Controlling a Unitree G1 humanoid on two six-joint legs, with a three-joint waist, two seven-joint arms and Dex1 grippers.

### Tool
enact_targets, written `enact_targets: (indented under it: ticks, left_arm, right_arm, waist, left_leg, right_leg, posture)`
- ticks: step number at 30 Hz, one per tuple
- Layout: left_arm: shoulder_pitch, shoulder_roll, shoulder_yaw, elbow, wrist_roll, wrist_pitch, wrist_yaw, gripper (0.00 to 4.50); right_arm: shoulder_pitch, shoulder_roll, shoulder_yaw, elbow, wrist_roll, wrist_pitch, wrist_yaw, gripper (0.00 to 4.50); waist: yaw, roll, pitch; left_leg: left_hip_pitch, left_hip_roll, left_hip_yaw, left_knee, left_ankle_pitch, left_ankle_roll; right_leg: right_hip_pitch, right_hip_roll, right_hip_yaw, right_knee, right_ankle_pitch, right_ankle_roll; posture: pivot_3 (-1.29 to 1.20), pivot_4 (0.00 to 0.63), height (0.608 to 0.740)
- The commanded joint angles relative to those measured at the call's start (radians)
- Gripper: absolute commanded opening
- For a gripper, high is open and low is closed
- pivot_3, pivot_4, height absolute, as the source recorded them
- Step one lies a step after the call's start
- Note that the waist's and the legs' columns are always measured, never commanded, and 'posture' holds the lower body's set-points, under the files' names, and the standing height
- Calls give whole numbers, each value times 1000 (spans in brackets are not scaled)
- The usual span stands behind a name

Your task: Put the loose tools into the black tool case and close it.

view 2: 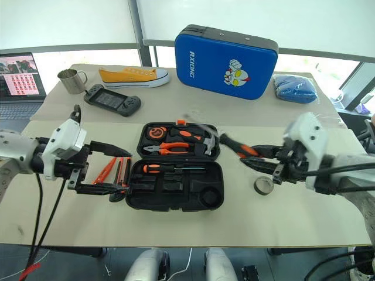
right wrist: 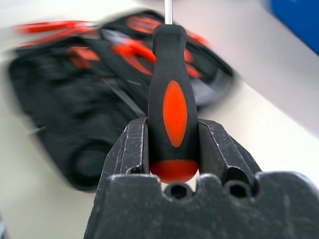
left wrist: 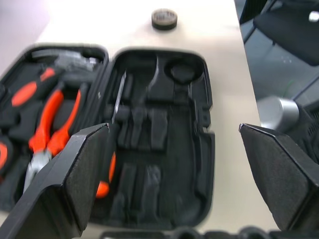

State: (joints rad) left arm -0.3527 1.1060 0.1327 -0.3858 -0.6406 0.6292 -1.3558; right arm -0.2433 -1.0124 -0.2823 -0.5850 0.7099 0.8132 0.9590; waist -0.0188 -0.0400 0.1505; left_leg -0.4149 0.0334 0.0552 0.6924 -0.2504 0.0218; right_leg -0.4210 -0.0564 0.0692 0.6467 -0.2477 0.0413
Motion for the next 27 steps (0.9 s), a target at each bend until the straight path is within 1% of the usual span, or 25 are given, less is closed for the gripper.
enact_targets:
  ticks: [1,4,6,8,12,17,20,24,27]
  left_arm:
    - [19,38,61,-42,-31,7,-14,4500]
    - [38,52,89,-57,-48,21,-3,4500]
    - [65,61,117,-85,-64,36,8,4500]
    - [89,64,142,-111,-75,54,24,4500]
    - [132,70,179,-139,-79,64,47,4500]
    - [153,69,194,-150,-69,60,77,4500]
    - [153,68,197,-157,-81,65,87,4500]
    - [142,68,184,-145,-79,56,91,4500]
    - [136,66,177,-142,-76,50,95,4500]
  right_arm:
    - [-128,30,231,138,-154,-248,171,1029]
    - [-232,101,393,273,-270,-393,256,1029]
    - [-287,161,489,407,-382,-511,272,1029]
    - [-327,209,542,522,-445,-593,293,1029]
    - [-357,241,578,644,-506,-714,349,1029]
    - [-367,281,612,727,-582,-772,346,1029]
    - [-357,297,604,733,-588,-750,334,1029]
    - [-371,352,569,740,-550,-656,290,1029]
    - [-371,351,568,738,-561,-652,295,1029]
  waist:
    - [1,0,1]
    - [4,1,1]
    - [6,1,2]
    - [7,0,2]
    - [13,2,3]
    - [6,2,3]
    - [6,2,3]
    - [5,2,3]
    - [5,2,3]
  left_leg:
    - [0,0,0,0,0,0]
    - [-1,0,2,1,0,0]
    - [-1,-1,3,1,0,0]
    - [-1,-1,3,1,0,0]
    - [-1,-1,4,1,0,0]
    - [-1,-1,4,1,0,0]
    - [-1,-1,4,1,0,0]
    - [0,0,4,1,0,0]
    - [0,-1,4,1,0,0]
  right_leg:
    - [0,0,0,0,0,0]
    - [-1,-1,0,0,0,0]
    - [-1,-1,0,0,0,0]
    - [-1,-1,0,1,0,0]
    - [-2,-2,-1,1,0,0]
    - [-2,-1,-1,1,0,0]
    - [-2,-1,-1,2,0,0]
    - [-1,-1,-1,2,0,0]
    - [-2,-1,-1,2,0,-1]
  posture:
    - [0,150,739]
    - [0,150,739]
    - [0,150,739]
    - [0,150,739]
    - [0,150,739]
    - [0,150,739]
    - [0,150,739]
    - [0,150,739]
    - [0,150,739]
